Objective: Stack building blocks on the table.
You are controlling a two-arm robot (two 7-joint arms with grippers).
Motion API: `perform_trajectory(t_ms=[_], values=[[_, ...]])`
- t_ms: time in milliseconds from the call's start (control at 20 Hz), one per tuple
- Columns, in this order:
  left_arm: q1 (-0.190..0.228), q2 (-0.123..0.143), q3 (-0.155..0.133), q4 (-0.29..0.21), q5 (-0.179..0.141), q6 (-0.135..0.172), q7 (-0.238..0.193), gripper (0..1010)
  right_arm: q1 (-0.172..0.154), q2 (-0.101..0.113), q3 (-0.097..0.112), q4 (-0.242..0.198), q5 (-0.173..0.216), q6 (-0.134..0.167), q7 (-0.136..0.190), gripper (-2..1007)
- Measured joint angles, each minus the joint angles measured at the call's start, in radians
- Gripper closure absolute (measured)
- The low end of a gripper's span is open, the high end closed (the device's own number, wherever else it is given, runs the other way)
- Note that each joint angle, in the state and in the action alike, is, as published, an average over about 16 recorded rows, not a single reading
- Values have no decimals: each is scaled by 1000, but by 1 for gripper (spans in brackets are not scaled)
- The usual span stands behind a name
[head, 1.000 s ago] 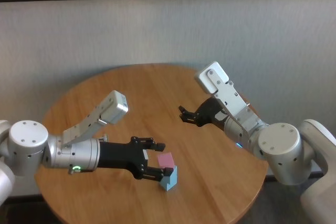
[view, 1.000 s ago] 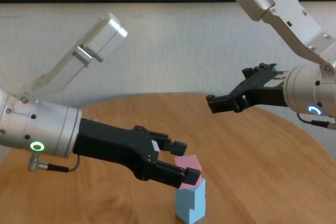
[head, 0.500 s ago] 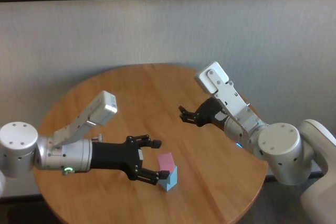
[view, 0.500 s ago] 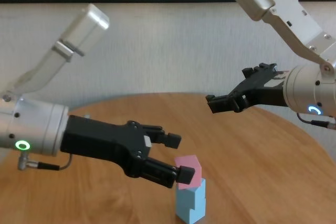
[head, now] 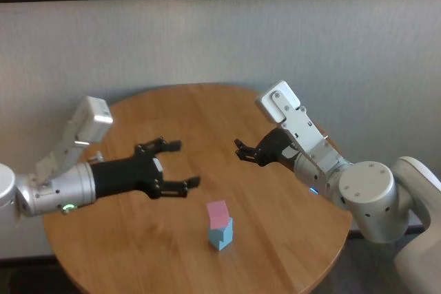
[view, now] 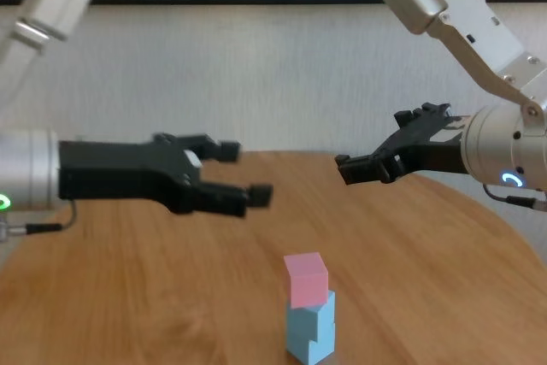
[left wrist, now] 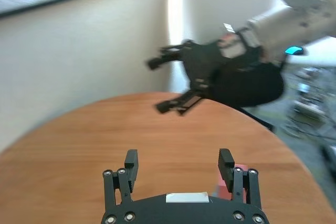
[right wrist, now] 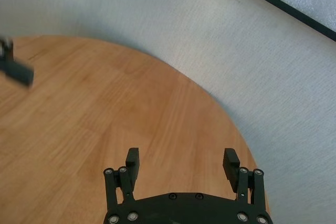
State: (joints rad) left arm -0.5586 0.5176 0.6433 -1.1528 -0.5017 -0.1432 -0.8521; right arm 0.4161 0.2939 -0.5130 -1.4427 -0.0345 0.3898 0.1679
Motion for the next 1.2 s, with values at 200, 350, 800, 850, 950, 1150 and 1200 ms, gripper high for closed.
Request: perform_trajectory(t_ms=[200,350,800,850,950,1150,1200], values=[[44,9,-54,-32,-4,-3,105,10,0,0,0,0,0,0,0,1],[75,10,-90,-54,-3,4,174,10,0,0,0,0,0,0,0,0],[124,-3,-144,-89,3,27,285,10,0,0,0,0,0,0,0,1],[126,-5,-146,-91,3,29,289,10,0,0,0,0,0,0,0,1],[128,-6,-148,-93,3,32,293,10,0,0,0,0,0,0,0,1],[129,-7,-149,-96,3,36,294,10,0,0,0,0,0,0,0,1],[129,-7,-149,-96,3,36,294,10,0,0,0,0,0,0,0,1]])
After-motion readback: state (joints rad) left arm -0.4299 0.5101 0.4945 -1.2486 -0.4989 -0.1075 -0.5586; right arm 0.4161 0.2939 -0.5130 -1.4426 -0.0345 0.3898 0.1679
